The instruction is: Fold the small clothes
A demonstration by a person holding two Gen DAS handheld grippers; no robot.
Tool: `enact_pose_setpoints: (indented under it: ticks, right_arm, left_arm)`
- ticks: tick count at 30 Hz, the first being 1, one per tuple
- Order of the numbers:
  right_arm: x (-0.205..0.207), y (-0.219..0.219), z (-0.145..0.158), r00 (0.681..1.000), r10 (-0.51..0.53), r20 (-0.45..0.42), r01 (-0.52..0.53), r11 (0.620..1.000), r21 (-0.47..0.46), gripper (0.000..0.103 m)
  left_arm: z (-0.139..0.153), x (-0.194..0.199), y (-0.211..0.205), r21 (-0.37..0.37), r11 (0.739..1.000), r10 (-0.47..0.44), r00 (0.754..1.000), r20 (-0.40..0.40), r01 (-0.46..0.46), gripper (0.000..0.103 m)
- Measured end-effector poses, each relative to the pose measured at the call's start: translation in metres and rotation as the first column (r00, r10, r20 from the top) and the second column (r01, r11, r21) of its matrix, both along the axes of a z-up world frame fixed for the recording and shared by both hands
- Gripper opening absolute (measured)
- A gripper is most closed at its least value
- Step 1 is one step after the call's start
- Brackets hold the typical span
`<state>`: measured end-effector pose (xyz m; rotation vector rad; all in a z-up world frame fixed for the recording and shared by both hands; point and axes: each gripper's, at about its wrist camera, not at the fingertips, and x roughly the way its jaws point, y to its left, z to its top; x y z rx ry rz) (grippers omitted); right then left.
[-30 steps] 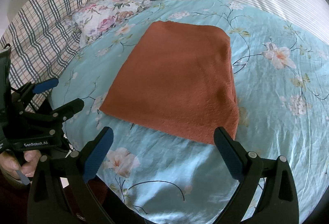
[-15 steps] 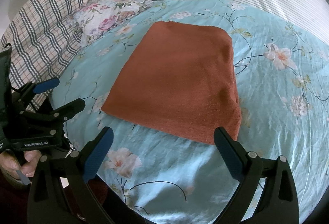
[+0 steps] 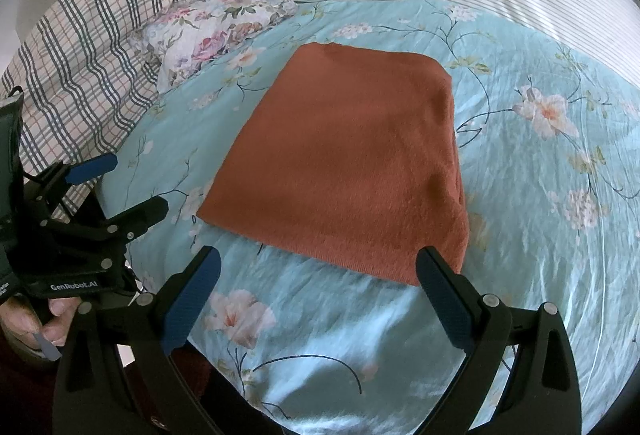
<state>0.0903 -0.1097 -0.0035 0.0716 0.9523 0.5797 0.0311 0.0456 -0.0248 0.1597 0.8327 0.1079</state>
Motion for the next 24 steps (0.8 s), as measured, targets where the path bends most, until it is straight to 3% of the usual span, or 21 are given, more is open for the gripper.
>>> enact_pose_setpoints:
  ticks: [24]
  right_arm:
    - [0.0029,0.0002,0.0000,1.000,0.003,0.000,-0.003,1.000,-0.002,0.098]
  left_arm:
    - [-0.0031,0.0057,0.0043,-0.010,1.000,-0.003,1.000,-0.005,0.003,0.101]
